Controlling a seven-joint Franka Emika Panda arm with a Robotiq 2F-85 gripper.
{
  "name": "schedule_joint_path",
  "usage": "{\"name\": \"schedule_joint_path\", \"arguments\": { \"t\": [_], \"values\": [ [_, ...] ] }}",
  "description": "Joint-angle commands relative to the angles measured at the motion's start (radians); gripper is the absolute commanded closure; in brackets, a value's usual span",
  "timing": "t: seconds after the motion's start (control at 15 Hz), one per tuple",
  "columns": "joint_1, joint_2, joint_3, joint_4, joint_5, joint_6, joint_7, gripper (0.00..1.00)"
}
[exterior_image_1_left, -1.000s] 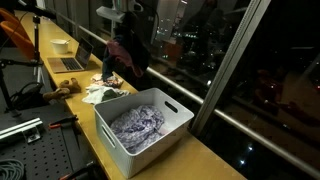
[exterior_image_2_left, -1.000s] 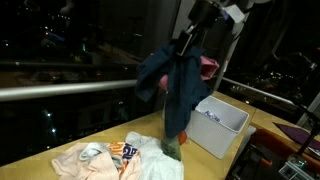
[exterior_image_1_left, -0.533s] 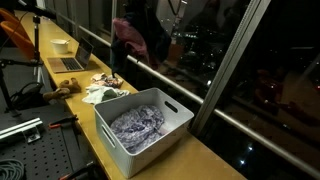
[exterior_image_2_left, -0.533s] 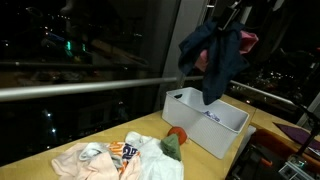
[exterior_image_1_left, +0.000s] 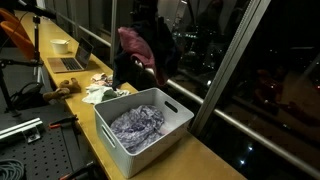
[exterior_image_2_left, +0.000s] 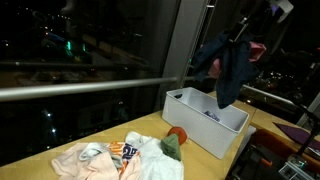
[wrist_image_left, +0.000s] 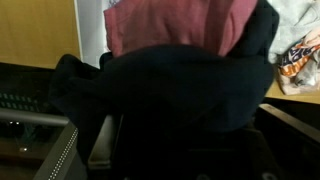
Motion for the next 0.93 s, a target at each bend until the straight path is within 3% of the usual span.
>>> {"name": "schedule_joint_path", "arguments": {
  "t": [0.0, 0.2, 0.27, 0.33, 0.87],
  "values": [
    [-0.022, -0.007, -0.032, -0.019, 0.041, 0.017, -0.084, 1.00],
    [-0.027, 0.011, -0.038, -0.016, 0.034, 0.016, -0.109, 1.00],
    [-0.027, 0.012, -0.037, -0.018, 0.031, 0.014, -0.112, 0.75],
    [-0.026, 0.013, -0.036, -0.020, 0.030, 0.014, -0.116, 0.74],
    [-0.018, -0.024, -0.025, -0.078, 0.018, 0.035, -0.126, 0.18]
  ]
}}
